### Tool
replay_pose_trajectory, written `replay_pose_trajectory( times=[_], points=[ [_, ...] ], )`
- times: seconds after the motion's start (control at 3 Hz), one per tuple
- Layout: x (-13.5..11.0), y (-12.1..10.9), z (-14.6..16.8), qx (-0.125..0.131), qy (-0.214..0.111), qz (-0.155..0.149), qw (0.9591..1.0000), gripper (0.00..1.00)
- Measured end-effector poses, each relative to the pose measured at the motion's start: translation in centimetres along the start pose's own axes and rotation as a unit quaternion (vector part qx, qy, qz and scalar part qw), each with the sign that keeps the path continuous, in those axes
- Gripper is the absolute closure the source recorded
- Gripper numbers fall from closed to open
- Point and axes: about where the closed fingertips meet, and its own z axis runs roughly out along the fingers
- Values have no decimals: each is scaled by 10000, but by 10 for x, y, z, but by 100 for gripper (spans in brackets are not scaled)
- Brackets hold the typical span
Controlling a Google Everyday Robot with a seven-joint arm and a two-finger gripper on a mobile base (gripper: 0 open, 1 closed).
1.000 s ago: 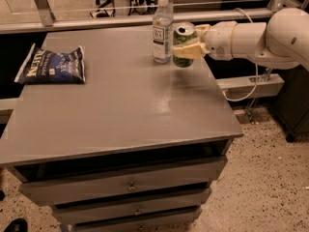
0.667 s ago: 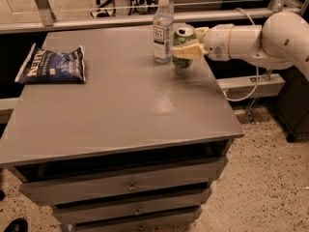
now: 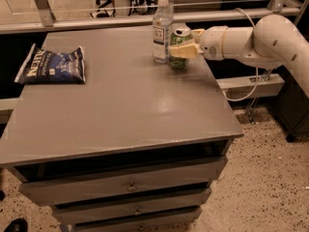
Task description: Move green can near blue plastic bottle
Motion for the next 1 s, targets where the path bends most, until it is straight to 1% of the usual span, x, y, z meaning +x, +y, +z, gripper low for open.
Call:
replay_pose_trajectory(
  times=[0.33, 0.67, 1.0],
  points=[
    [1, -1, 7, -45, 35, 30, 10000, 10],
    [4, 3, 9, -76, 46, 70, 9999, 0],
    [5, 15, -3, -92, 38, 134, 9999, 0]
  ],
)
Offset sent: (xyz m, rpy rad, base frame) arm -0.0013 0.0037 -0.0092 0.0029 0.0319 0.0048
